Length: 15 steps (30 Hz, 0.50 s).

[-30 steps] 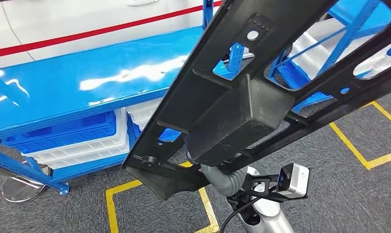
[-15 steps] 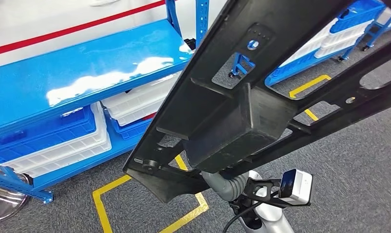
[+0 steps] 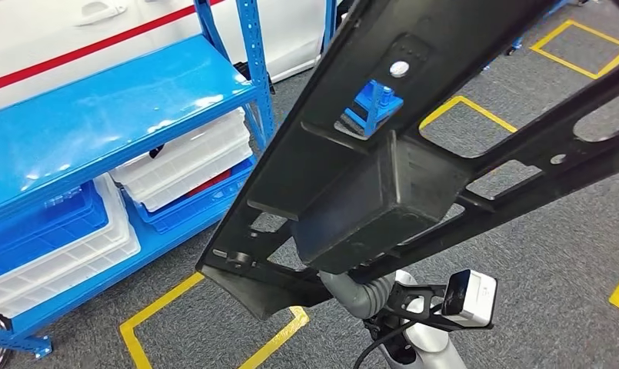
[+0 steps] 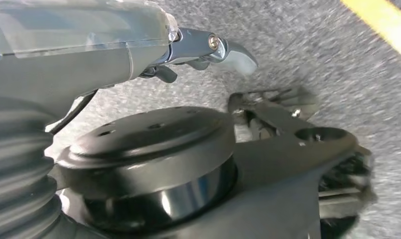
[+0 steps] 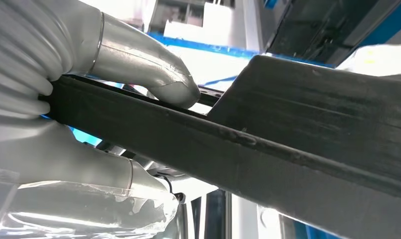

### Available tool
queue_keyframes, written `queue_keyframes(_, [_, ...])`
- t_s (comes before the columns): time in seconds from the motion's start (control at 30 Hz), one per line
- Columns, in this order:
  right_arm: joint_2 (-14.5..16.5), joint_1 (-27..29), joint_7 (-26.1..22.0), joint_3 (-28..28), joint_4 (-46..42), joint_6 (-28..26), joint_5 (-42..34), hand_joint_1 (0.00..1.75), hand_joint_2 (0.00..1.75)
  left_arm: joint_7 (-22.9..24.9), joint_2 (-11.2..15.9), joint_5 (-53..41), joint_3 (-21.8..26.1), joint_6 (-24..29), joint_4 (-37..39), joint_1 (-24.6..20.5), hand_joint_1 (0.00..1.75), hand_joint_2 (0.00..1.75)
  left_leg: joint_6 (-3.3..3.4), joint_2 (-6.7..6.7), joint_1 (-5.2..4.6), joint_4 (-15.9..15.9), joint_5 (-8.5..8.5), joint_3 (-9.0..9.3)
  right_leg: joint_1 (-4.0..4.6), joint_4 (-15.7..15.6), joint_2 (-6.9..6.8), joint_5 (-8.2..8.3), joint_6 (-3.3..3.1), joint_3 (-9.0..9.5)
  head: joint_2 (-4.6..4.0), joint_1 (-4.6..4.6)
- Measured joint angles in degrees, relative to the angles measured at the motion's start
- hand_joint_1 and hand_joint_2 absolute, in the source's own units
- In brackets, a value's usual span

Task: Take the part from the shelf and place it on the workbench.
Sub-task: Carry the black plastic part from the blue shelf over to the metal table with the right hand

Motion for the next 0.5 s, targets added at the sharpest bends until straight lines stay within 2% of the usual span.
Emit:
queue_keyframes(0.07, [0.03,-0.06,-0.02,-0.04,-0.1,-0.13,0.33,1.75,1.75,0.02,-0.01,-0.02,-0.02,-0.02,0.0,0.14,0.0,1.75,0.17,-1.97,0.15,-5.84,1.29,3.23,-0.02,0.33,1.19,0.25,0.56,-0.56,0.0,0.01])
queue_keyframes(0.1, [0.05,-0.08,-0.01,-0.09,-0.19,-0.21,0.5,1.75,1.75,0.02,-0.01,-0.03,-0.04,-0.03,0.0,0.11,0.0,1.75,0.3,-2.52,0.13,-6.92,1.02,3.72,-0.04,0.4,1.69,0.47,0.97,-0.91,0.0,0.02])
queue_keyframes(0.17, [0.09,-0.03,0.02,-0.29,-0.48,-0.39,0.78,1.75,1.75,0.09,-0.03,-0.04,-0.08,-0.04,0.0,-0.03,0.0,1.75,0.77,-1.8,0.15,-7.66,1.04,3.78,-0.08,0.46,2.48,0.87,1.8,-1.45,0.0,0.06])
queue_keyframes(0.23, [0.08,0.06,0.02,-0.62,-0.82,-0.56,0.96,1.75,1.75,0.19,-0.05,-0.04,-0.09,-0.03,0.0,-0.1,0.0,1.75,1.63,-0.62,0.23,-8.2,1.34,3.74,0.04,2.26,1.13,-0.36,2.25,-2.49,0.0,0.18])
queue_keyframes(0.3, [0.07,0.16,0.02,-0.81,-1.0,-0.74,1.07,1.75,1.75,0.25,-0.05,-0.03,-0.09,-0.01,0.0,0.0,0.0,1.75,2.38,0.69,-0.01,-8.45,1.59,3.61,0.14,8.4,-1.26,-3.85,2.48,-5.32,0.0,0.35])
queue_keyframes(0.33, [0.07,0.23,0.02,-0.84,-1.02,-0.81,1.1,1.75,1.75,0.28,-0.05,-0.03,-0.09,-0.01,0.0,0.06,0.0,1.75,2.6,1.38,-0.18,-8.43,1.63,3.49,0.12,12.39,-1.88,-5.66,2.57,-7.18,0.0,0.4])
queue_keyframes(0.37, [0.06,0.36,0.03,-0.85,-1.02,-0.85,1.13,1.75,1.75,0.32,-0.04,-0.03,-0.09,-0.01,0.0,0.11,0.0,1.75,2.68,2.08,-0.36,-8.4,1.65,3.39,0.09,15.61,-2.14,-6.74,2.62,-8.65,0.0,0.4])
queue_keyframes(0.4, [0.05,0.49,0.03,-0.87,-1.02,-0.91,1.16,1.75,1.75,0.35,-0.03,-0.03,-0.09,-0.01,0.0,0.12,0.0,1.75,2.72,2.75,-0.5,-8.36,1.66,3.31,0.06,17.15,-2.29,-6.84,2.6,-9.29,0.0,0.4])
queue_keyframes(0.43, [0.05,0.6,0.02,-0.91,-1.02,-0.98,1.21,1.75,1.75,0.37,-0.02,-0.02,-0.09,-0.02,0.0,0.1,0.0,1.75,2.73,3.37,-0.62,-8.32,1.66,3.29,0.06,16.32,-2.44,-5.84,2.51,-8.72,0.0,0.4])
queue_keyframes(0.47, [0.04,0.66,-0.01,-0.97,-1.03,-1.06,1.3,1.75,1.75,0.4,-0.02,-0.02,-0.09,-0.03,0.0,0.05,0.0,1.75,2.73,3.94,-0.72,-8.3,1.65,3.31,0.1,13.41,-2.79,-4.09,2.32,-7.08,0.0,0.4])
queue_keyframes(0.5, [0.04,0.68,-0.03,-1.04,-1.1,-1.13,1.45,1.75,1.75,0.44,-0.02,-0.01,-0.09,-0.06,0.0,0.0,0.0,1.75,2.72,4.44,-0.83,-8.29,1.62,3.38,0.24,9.19,-3.77,-2.22,2.01,-4.75,0.0,0.41])
